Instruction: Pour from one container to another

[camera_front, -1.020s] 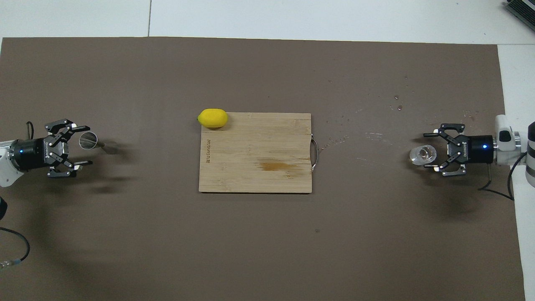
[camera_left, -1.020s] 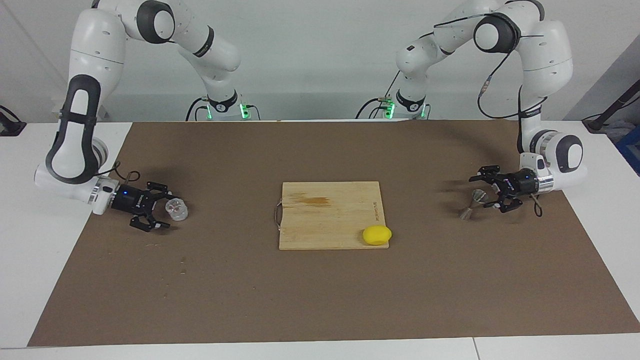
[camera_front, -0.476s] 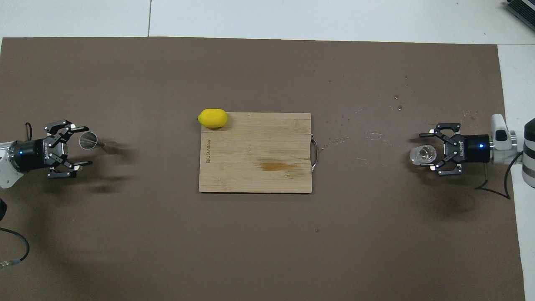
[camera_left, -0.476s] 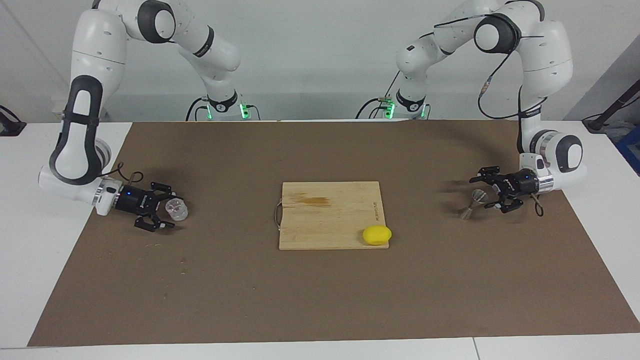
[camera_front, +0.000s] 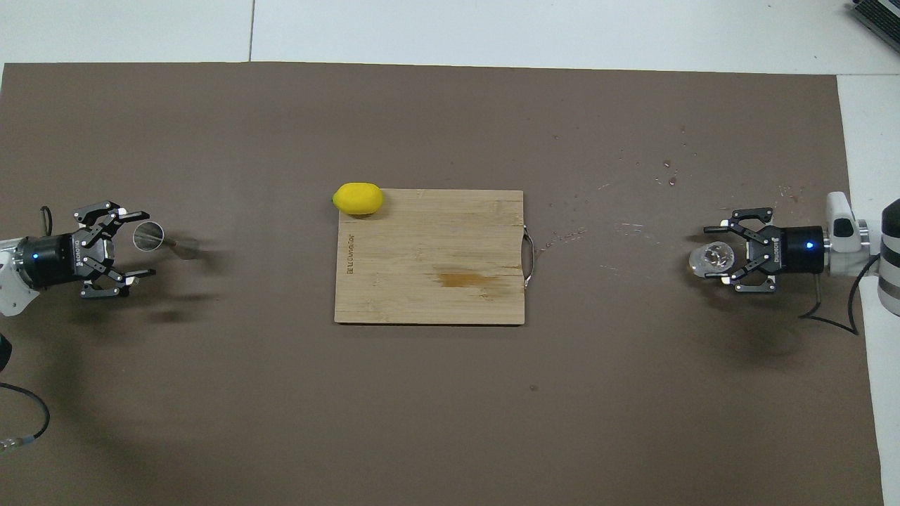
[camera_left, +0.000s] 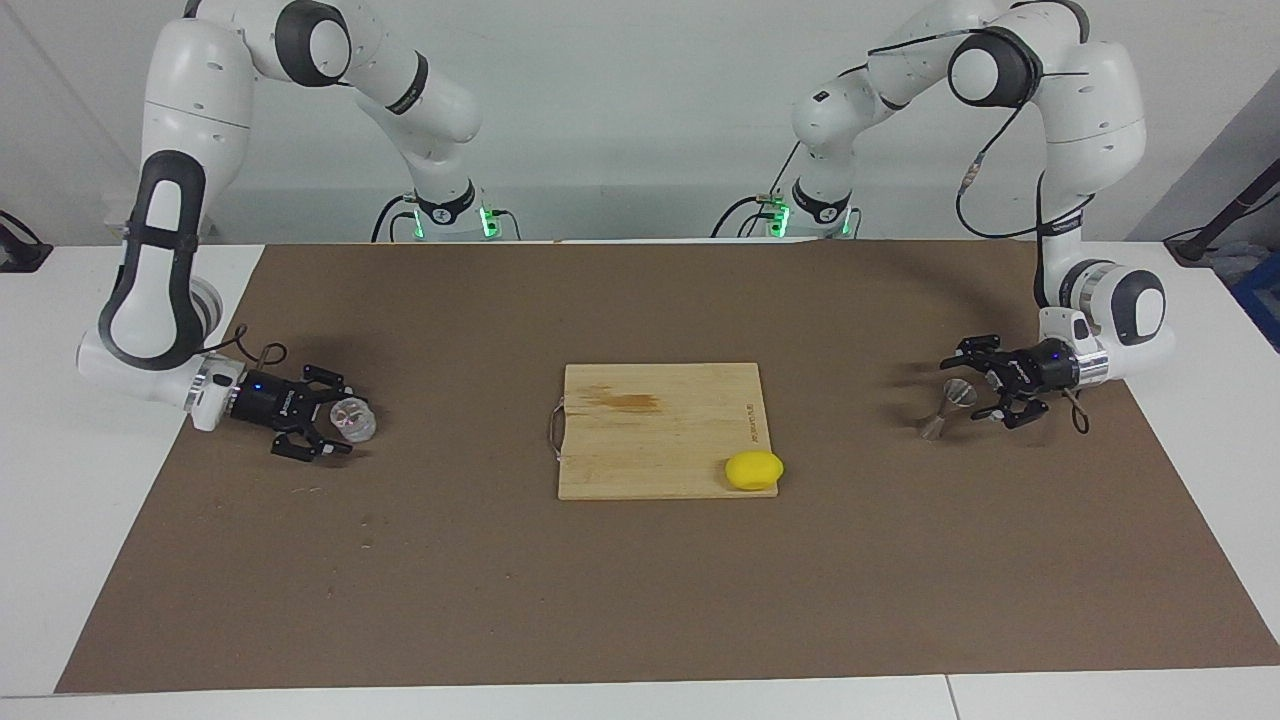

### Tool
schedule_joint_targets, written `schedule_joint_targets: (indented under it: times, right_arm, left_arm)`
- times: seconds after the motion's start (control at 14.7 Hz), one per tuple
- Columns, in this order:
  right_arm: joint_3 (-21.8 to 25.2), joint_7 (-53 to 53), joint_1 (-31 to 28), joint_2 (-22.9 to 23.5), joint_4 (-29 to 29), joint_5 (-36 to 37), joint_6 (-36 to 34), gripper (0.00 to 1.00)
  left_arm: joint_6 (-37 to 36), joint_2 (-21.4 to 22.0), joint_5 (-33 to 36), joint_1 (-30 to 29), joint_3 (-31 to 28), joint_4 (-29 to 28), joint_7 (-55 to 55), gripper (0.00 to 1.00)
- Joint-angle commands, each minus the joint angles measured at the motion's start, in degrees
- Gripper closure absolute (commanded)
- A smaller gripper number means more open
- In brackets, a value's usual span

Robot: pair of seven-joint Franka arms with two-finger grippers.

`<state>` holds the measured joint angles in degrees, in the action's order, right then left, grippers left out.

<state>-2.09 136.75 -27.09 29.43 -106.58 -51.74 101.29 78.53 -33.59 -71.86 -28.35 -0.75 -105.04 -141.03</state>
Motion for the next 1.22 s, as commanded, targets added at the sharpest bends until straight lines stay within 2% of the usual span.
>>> schedule_joint_targets:
  times: [0.0,0.14,0.27,0.61,1.16]
  right_arm:
    - [-0.1,1.8,-0.3,0.1,-0.4,-1.7,0.0,0.14]
    - [-0.1,1.9,-0.4,0.1,-0.4,-1.7,0.2,0.14]
    - [-0.1,1.8,-0.3,0.1,-0.4,-1.7,0.3,0.03]
    - [-0.2,1.7,-0.6,-0.1,-1.5,-2.0,0.8,0.02]
    - [-0.1,1.2,-1.1,0.1,-1.9,-3.0,-0.5,0.04]
  left_arm:
    - [1.4,-0.3,-0.7,-0.7,0.6,-0.5,-1.6,0.00]
    - [1.5,-0.3,-0.8,-0.6,0.7,-0.8,-1.6,0.01]
    - [1.5,-0.2,-1.9,-0.3,0.7,-1.2,-1.6,0.01]
    - [1.4,-0.2,-2.3,0.2,0.7,-1.6,-1.6,0.00]
    - [0.8,-0.2,-2.4,0.2,0.8,-1.6,-1.6,0.09]
